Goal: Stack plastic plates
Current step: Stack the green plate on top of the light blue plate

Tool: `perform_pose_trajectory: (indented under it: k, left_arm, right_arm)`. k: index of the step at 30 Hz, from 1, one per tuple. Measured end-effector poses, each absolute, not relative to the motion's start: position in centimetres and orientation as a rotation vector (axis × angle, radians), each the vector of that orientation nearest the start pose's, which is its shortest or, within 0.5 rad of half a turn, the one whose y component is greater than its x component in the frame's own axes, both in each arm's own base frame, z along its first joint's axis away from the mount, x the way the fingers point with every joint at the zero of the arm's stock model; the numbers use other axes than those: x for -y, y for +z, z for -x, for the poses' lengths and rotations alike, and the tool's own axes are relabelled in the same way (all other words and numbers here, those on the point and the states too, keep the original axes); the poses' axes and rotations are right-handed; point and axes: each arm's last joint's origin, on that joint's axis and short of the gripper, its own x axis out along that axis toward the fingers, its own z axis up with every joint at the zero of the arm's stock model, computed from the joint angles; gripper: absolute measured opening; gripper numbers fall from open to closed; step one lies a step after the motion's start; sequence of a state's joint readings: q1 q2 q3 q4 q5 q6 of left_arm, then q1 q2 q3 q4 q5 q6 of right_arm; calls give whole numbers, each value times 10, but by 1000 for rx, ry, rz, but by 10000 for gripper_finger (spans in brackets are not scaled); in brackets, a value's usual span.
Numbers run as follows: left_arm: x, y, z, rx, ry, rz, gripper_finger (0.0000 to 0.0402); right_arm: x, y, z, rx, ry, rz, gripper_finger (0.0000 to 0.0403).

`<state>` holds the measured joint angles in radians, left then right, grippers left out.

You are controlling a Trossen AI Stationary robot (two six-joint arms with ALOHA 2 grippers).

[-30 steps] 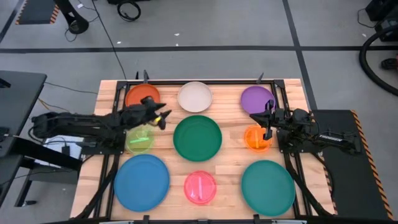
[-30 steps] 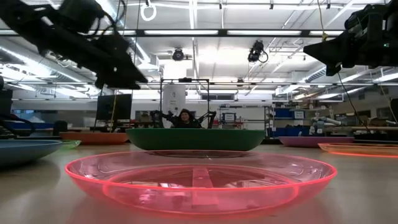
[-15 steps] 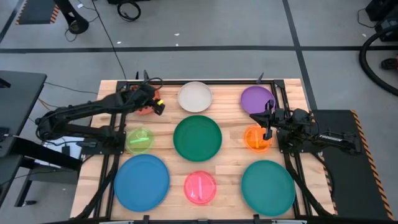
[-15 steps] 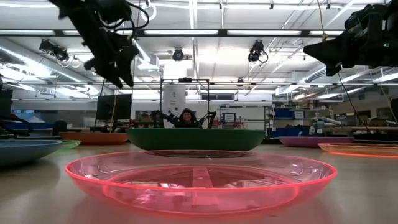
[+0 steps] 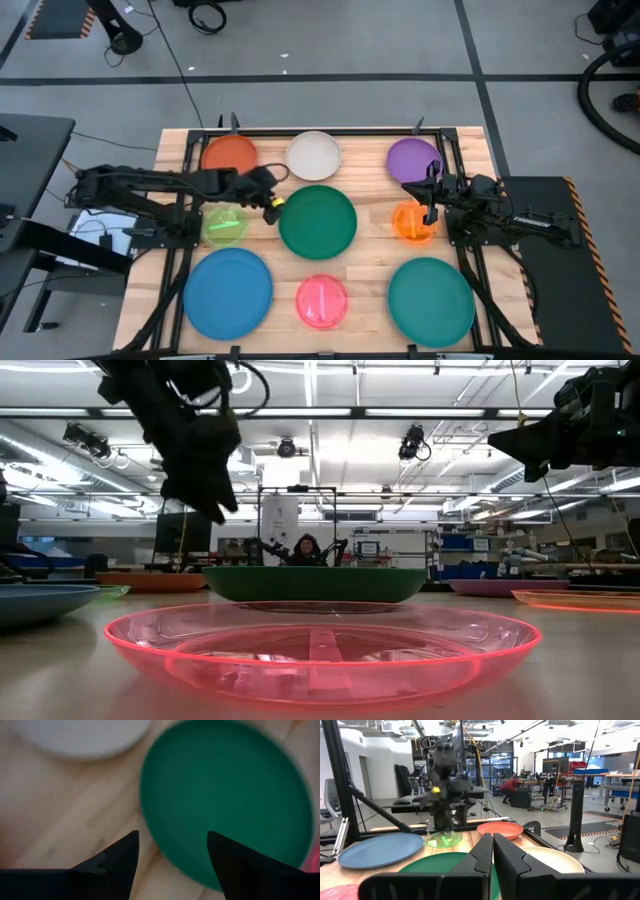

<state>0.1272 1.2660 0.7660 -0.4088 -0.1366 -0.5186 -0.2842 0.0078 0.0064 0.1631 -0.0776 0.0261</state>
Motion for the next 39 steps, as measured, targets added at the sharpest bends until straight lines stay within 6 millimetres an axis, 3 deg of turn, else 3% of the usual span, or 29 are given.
perform_pose_trajectory:
  k: [11,16,24,31,39]
  left_arm:
    - [-34,164,-259,-1014,598,690,240]
    - [-34,160,-264,-996,601,729,240]
    - [-32,160,-270,-948,605,1000,235]
    - [-31,158,-269,-934,686,1119,191]
    - [-34,141,-270,-970,810,1299,143]
  right_arm:
    - [25,181,-93,162,-207,3,25]
    - [25,181,-93,162,-207,3,25]
    - [25,181,-93,162,-210,3,25]
    - [25,181,-93,162,-210,3,25]
    - [25,181,-93,162,-210,3,25]
